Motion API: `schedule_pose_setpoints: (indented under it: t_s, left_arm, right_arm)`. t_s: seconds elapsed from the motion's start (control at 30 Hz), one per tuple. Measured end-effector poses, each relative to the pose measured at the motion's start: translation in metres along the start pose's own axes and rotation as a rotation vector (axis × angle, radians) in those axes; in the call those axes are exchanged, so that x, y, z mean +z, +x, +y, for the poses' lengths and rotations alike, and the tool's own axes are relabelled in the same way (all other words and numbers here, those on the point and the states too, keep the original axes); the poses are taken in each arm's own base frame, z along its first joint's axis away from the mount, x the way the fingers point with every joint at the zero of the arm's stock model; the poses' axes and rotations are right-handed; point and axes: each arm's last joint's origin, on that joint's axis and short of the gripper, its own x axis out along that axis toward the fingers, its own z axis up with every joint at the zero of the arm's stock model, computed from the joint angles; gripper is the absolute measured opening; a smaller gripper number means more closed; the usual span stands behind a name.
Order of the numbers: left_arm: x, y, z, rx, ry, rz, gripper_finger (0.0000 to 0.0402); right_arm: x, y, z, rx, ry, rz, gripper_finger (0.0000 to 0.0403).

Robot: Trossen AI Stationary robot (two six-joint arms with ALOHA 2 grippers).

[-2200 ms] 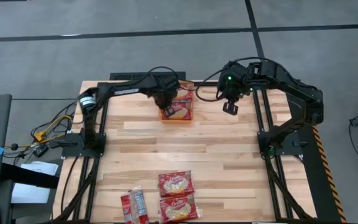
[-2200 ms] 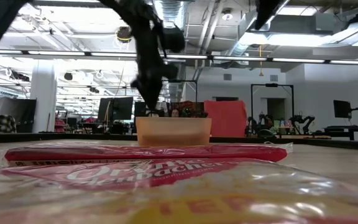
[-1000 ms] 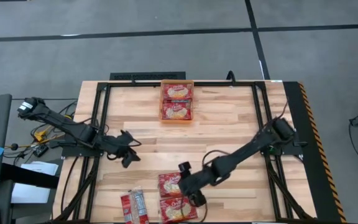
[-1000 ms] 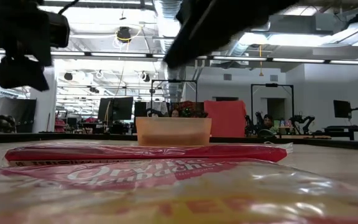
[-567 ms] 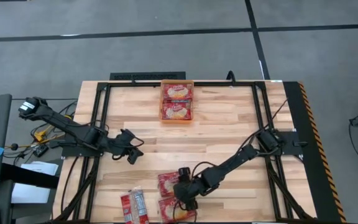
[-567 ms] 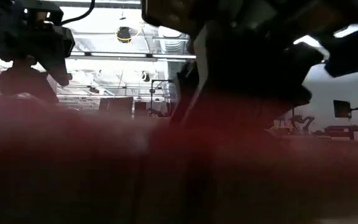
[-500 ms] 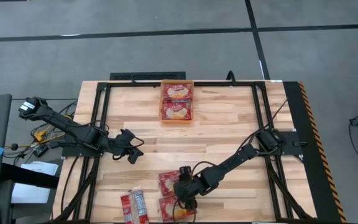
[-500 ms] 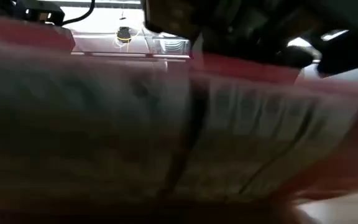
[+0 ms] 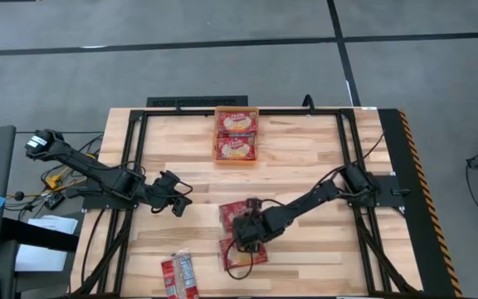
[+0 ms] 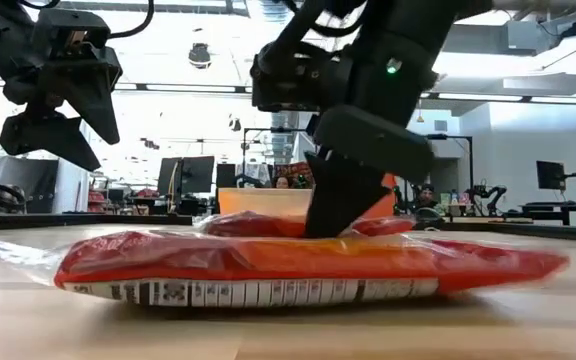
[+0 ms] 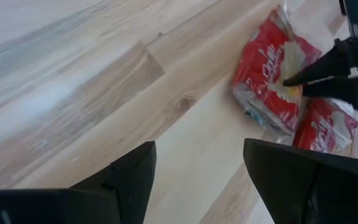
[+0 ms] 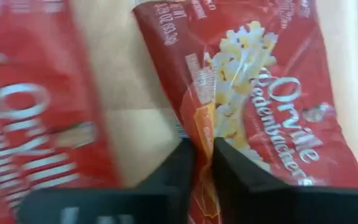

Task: Sort popcorn bags into baskets
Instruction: Put the red popcorn bag into the orange bin

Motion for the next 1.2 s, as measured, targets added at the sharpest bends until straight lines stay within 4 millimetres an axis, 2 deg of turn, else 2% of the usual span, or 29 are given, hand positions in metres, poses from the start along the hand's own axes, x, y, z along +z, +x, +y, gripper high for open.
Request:
schedule_pose_setpoints:
  t_s: [0.1,0.2,0.27,0.43,0.57,0.7,0.9,0.97,1.07,1.2]
  left_arm:
    - [0.0,0.0,0.0,0.0,0.003,-0.001,0.0231]
    - [0.0,0.0,0.0,0.0,0.003,0.0,0.0231]
    - [0.0,0.0,0.0,-0.001,0.003,0.001,0.0231]
    - [0.0,0.0,0.0,0.002,0.03,-0.004,0.0231]
    - [0.001,0.0,0.0,0.01,0.055,-0.021,0.0231]
    - [0.001,0.0,0.001,0.018,0.079,-0.037,0.0231]
    - [0.001,0.0,0.002,0.035,0.118,-0.038,0.0231]
    - [0.0,0.0,0.004,0.051,0.132,-0.031,0.0231]
    - [-0.001,0.0,0.006,0.07,0.141,-0.023,0.0231]
    - [-0.002,0.0,0.009,0.097,0.155,-0.011,0.0231]
  right_arm:
    - [0.004,-0.009,-0.007,0.028,0.008,-0.007,0.0014]
    - [0.009,-0.026,-0.018,0.065,0.029,-0.018,0.0013]
    - [0.015,-0.046,-0.03,0.08,0.059,-0.059,0.0008]
    - [0.029,-0.089,-0.072,0.009,0.141,-0.183,0.0007]
    - [0.037,-0.11,-0.116,-0.105,0.2,-0.26,0.0005]
    - [0.041,-0.108,-0.159,-0.193,0.229,-0.266,0.0004]
    - [0.044,-0.094,-0.21,-0.295,0.218,-0.243,0.0007]
    - [0.044,-0.083,-0.222,-0.327,0.22,-0.228,0.0005]
    - [0.041,-0.077,-0.237,-0.331,0.233,-0.199,0.0005]
    - [0.043,-0.063,-0.236,-0.312,0.228,-0.191,0.0013]
